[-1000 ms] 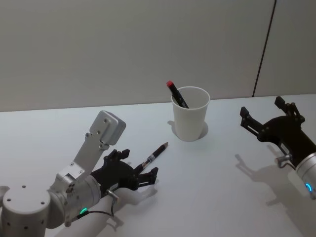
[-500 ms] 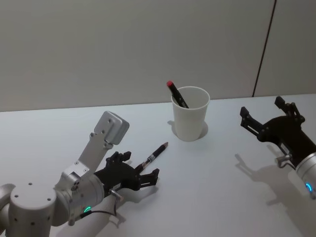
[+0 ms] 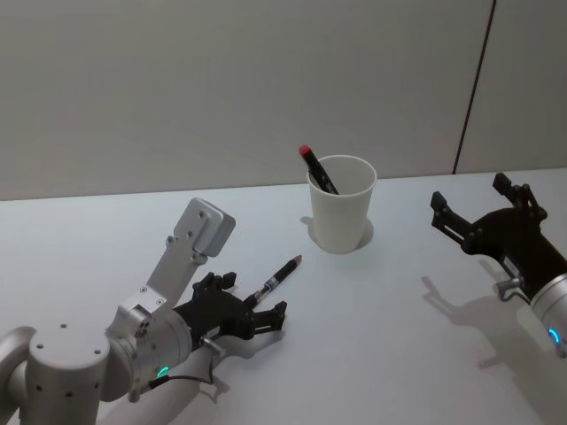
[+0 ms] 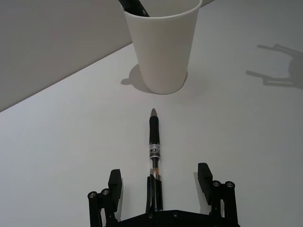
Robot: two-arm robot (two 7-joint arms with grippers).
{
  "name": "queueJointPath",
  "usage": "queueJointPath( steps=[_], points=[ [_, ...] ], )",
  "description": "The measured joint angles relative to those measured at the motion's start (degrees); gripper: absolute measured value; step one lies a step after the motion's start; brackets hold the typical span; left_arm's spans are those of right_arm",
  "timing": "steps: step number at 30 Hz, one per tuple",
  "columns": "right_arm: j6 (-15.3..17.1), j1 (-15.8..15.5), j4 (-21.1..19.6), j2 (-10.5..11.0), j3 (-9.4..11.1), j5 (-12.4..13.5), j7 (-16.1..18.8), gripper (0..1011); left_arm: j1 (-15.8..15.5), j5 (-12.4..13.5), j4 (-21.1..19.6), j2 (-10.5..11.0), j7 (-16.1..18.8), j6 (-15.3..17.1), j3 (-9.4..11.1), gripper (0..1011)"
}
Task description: Place the pen into the pen holder.
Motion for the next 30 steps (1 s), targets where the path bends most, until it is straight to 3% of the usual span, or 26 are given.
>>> queueJointPath(
  steps=[30],
  points=[
    [0.0,0.0,0.0,0.0,0.0,0.0,0.0,1001,-1.1,1.6,1.1,-1.4,-0.8,3.0,0.3,1001]
  ],
)
